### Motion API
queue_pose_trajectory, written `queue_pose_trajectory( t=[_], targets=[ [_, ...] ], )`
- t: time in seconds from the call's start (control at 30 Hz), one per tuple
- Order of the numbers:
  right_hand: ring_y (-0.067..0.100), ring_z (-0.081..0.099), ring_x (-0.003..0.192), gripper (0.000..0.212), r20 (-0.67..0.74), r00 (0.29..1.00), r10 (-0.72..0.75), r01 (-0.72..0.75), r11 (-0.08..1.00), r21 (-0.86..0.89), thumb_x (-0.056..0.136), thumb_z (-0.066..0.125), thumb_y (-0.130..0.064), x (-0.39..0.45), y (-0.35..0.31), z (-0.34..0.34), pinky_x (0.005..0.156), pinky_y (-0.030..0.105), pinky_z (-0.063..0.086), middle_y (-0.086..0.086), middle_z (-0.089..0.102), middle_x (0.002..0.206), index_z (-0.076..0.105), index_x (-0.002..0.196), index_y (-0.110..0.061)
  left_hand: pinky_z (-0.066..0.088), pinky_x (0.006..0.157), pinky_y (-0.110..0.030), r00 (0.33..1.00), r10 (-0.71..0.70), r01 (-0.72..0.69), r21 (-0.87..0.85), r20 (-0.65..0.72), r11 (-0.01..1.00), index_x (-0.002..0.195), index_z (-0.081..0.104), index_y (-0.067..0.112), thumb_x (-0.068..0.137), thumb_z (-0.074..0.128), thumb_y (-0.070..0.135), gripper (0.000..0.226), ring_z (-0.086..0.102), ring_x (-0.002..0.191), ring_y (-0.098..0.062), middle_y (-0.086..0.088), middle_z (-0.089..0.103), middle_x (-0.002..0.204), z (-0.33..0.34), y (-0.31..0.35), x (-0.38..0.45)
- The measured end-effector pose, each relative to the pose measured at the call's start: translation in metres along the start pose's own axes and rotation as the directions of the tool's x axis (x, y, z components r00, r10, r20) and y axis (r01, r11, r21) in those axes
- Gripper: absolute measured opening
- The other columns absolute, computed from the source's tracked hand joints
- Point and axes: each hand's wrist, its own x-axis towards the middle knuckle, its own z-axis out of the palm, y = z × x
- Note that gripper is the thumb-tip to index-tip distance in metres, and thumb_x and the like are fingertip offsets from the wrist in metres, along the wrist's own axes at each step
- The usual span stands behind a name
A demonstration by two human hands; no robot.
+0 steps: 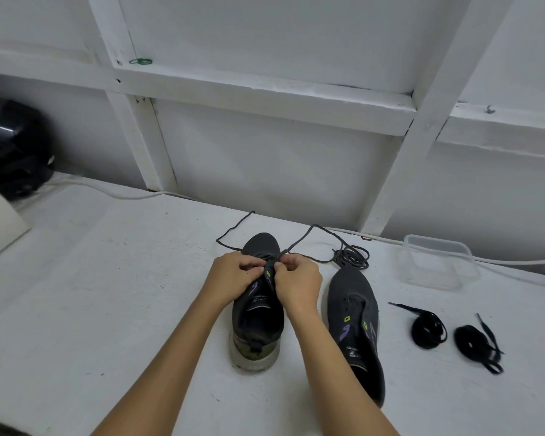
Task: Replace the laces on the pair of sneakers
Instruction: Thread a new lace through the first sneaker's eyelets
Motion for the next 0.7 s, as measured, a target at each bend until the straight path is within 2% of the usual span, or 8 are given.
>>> queue_pose_trajectory(
  t=[0.17, 0.27, 0.33, 0.4, 0.47, 0.53, 0.63, 0.7],
  targets=[
    [0.008, 0.064, 0.081, 0.013, 0.053, 0.996, -0.065, 0.068, 0.997, -0.047, 0.092, 0.069, -0.015, -0.004, 0.000, 0.002, 0.066, 0.005, 0.039, -0.009, 0.071, 0.083, 0.079, 0.099, -0.017, 0.044, 0.077, -0.007, 1.000, -0.004, 0.004, -0.009, -0.014, 1.000, 0.106, 0.079, 0.029, 0.089, 0.072, 0.026, 0.019, 0.064, 0.089, 0.000, 0.011, 0.072, 0.098, 0.003, 0.000, 0.001],
    [0.009, 0.067, 0.090, 0.017, 0.057, 0.998, -0.015, 0.015, 1.000, 0.009, 0.092, 0.070, -0.018, -0.006, 0.000, 0.001, 0.079, 0.014, 0.045, -0.008, 0.076, 0.093, 0.079, 0.106, -0.019, 0.041, 0.070, -0.003, 0.999, -0.012, 0.012, 0.017, -0.030, 1.000, 0.105, 0.078, 0.029, 0.089, 0.071, 0.027, 0.017, 0.063, 0.083, 0.004, 0.016, 0.069, 0.090, 0.006, 0.001, 0.001],
    [0.009, 0.067, 0.091, 0.018, 0.081, 0.997, 0.020, -0.023, 0.999, 0.030, 0.093, 0.069, -0.017, -0.006, 0.000, -0.001, 0.083, 0.020, 0.049, -0.011, 0.073, 0.089, 0.079, 0.107, -0.020, 0.045, 0.072, -0.010, 0.999, -0.001, 0.003, 0.050, -0.041, 0.999, 0.102, 0.078, 0.029, 0.089, 0.071, 0.028, 0.014, 0.063, 0.082, 0.000, 0.012, 0.068, 0.090, 0.007, 0.001, 0.003],
    [0.011, 0.067, 0.095, 0.020, 0.088, 0.995, 0.038, -0.041, 0.998, 0.041, 0.094, 0.066, -0.017, -0.008, -0.001, -0.002, 0.087, 0.024, 0.051, -0.009, 0.073, 0.094, 0.078, 0.110, -0.020, 0.048, 0.075, -0.019, 0.999, 0.023, -0.020, 0.096, -0.032, 0.995, 0.093, 0.074, 0.029, 0.089, 0.070, 0.024, 0.008, 0.061, 0.081, -0.006, 0.008, 0.065, 0.092, 0.007, 0.003, 0.004],
    [0.011, 0.066, 0.099, 0.025, 0.096, 0.995, 0.031, -0.038, 0.997, 0.067, 0.096, 0.061, -0.019, -0.014, -0.004, -0.003, 0.089, 0.024, 0.051, -0.007, 0.074, 0.104, 0.075, 0.116, -0.020, 0.047, 0.075, -0.022, 0.998, 0.058, -0.056, 0.143, -0.008, 0.988, 0.089, 0.066, 0.028, 0.091, 0.066, 0.019, 0.010, 0.057, 0.079, -0.008, 0.006, 0.060, 0.093, 0.007, 0.006, 0.005],
    [0.008, 0.066, 0.097, 0.024, 0.137, 0.991, 0.003, -0.016, 0.995, 0.095, 0.096, 0.058, -0.026, -0.023, -0.002, -0.002, 0.083, 0.020, 0.050, -0.010, 0.073, 0.103, 0.074, 0.113, -0.024, 0.045, 0.074, -0.022, 0.997, 0.079, -0.079, 0.149, 0.005, 0.986, 0.091, 0.063, 0.026, 0.093, 0.063, 0.018, 0.009, 0.055, 0.078, -0.005, 0.005, 0.058, 0.095, 0.005, 0.006, 0.005],
    [0.003, 0.065, 0.087, 0.014, 0.187, 0.978, -0.091, 0.074, 0.992, 0.100, 0.096, 0.058, -0.034, -0.037, 0.003, -0.003, 0.068, 0.010, 0.044, -0.015, 0.072, 0.088, 0.070, 0.095, -0.029, 0.048, 0.076, -0.022, 0.997, 0.070, -0.073, 0.083, 0.029, 0.994, 0.093, 0.064, 0.021, 0.098, 0.058, 0.019, 0.008, 0.059, 0.084, -0.008, 0.000, 0.061, 0.100, -0.006, 0.003, 0.004],
    [-0.002, 0.063, 0.089, 0.014, 0.199, 0.970, -0.142, 0.132, 0.989, 0.064, 0.100, 0.055, -0.032, -0.041, 0.006, -0.003, 0.072, 0.008, 0.042, -0.017, 0.070, 0.091, 0.069, 0.099, -0.032, 0.057, 0.082, -0.029, 0.997, -0.011, 0.018, -0.090, 0.078, 0.996, 0.093, 0.063, 0.017, 0.101, 0.054, 0.019, 0.012, 0.068, 0.089, -0.012, -0.003, 0.066, 0.101, -0.017, 0.002, 0.001]
  ],
)
